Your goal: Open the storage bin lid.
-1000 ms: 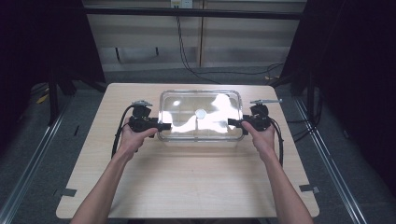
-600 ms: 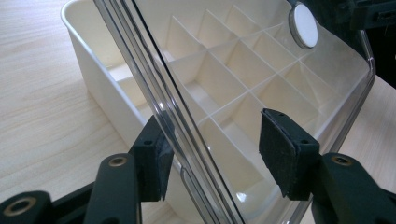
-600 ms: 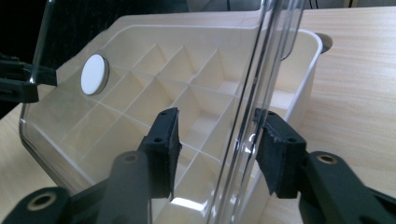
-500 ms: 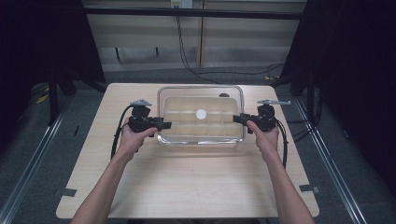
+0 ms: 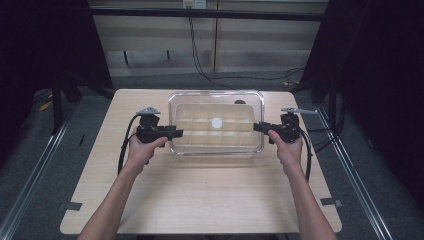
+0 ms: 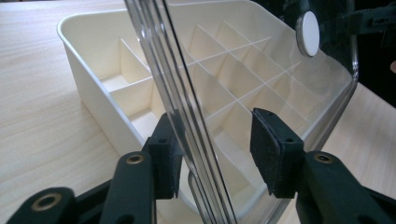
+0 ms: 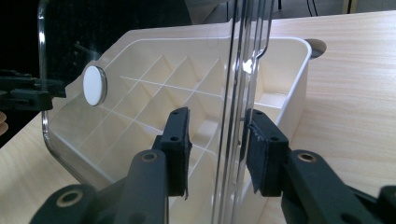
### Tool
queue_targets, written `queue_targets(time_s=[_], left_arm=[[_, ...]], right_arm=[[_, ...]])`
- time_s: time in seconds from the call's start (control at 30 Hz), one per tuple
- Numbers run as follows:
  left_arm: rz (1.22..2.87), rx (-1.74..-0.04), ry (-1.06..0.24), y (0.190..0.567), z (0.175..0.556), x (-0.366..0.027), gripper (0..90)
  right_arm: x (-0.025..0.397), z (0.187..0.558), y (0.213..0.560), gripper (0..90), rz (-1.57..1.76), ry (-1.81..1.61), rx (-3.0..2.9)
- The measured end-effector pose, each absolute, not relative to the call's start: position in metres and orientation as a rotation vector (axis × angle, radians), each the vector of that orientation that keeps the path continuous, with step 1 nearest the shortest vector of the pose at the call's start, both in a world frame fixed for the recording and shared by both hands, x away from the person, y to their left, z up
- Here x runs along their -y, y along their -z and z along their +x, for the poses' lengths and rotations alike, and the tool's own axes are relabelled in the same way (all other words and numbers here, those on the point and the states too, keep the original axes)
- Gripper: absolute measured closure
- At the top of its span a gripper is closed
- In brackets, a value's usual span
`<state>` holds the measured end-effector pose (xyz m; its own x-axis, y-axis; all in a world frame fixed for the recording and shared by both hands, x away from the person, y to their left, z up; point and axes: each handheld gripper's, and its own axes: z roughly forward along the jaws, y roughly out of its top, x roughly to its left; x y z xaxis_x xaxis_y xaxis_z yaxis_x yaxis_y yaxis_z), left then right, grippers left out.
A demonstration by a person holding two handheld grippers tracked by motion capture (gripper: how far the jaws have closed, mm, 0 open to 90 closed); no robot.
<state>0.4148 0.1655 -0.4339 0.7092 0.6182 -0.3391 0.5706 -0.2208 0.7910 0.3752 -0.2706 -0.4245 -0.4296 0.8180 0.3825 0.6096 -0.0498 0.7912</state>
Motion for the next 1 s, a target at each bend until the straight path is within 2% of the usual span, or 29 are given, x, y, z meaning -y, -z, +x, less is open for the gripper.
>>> queue_targets(time_s=[0.4, 1.0], left_arm=[[1.875, -0.894, -0.092, 0.435, 0.403, -0.165, 63.5], [1.872, -0.872, -0.129, 0.43, 0.387, -0.17, 64.7]], right_arm=[[0.279, 0.361, 0.424, 68.4, 1.498, -1.517, -2.008], [0.274, 0.346, 0.424, 68.6, 1.48, -1.544, -1.993]])
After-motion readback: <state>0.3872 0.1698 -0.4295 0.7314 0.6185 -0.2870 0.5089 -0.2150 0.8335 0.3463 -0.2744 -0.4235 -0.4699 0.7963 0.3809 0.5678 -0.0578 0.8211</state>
